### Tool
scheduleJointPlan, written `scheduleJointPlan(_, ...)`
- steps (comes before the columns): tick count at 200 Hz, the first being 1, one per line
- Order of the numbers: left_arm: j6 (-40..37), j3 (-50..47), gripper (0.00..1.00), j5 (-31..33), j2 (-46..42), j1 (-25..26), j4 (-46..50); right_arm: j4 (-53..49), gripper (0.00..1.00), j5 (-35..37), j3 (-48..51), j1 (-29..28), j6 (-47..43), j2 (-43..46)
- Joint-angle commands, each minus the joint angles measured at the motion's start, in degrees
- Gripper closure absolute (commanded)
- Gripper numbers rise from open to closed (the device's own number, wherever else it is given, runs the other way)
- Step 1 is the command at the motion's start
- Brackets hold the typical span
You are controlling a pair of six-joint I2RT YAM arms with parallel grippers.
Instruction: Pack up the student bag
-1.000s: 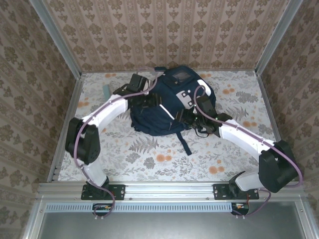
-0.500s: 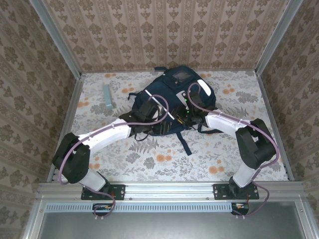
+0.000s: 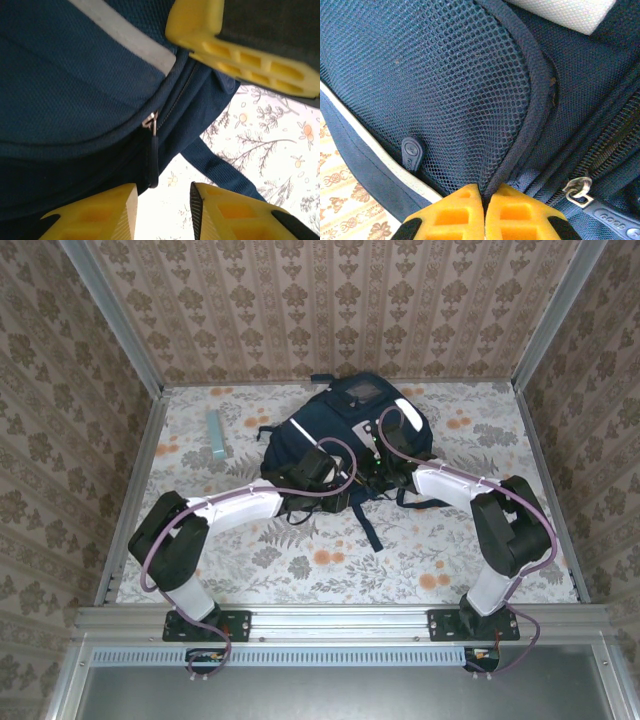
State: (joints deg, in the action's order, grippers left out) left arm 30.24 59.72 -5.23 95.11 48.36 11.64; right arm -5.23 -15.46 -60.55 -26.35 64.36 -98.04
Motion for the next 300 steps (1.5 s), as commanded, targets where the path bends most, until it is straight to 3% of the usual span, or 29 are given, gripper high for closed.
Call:
scheduleJointPlan(1, -0.71, 2.11, 0.66, 4.06, 1.2, 0.33, -2.58, 4.36, 0.97, -1.84, -0.74, 0.09, -0.83, 1.75)
scheduleJointPlan(137, 0.53, 4.71, 0.83, 9.44, 6.12, 0.26, -1.05, 5.21, 1.0, -4.02, 0.52, 0.05, 0.54, 3.49)
scheduleJointPlan(184, -0.76, 4.84, 1.0, 10.22, 5.37, 0.29, -0.4, 2.89, 1.0, -1.87, 0.56, 0.09, -0.37, 3.86)
scheduleJointPlan(237, -4.78, 1.54, 1.0, 16.92, -0.99, 0.24, 4.36, -4.73, 1.0, 6.63, 2.33, 0.68, -3.99, 7.72)
scheduleJointPlan(300, -6.62, -1.41, 1.0, 18.1, -5.54, -0.04, 5.79, -5.95, 1.0, 8.07, 2.37, 1.3, -4.67, 7.29)
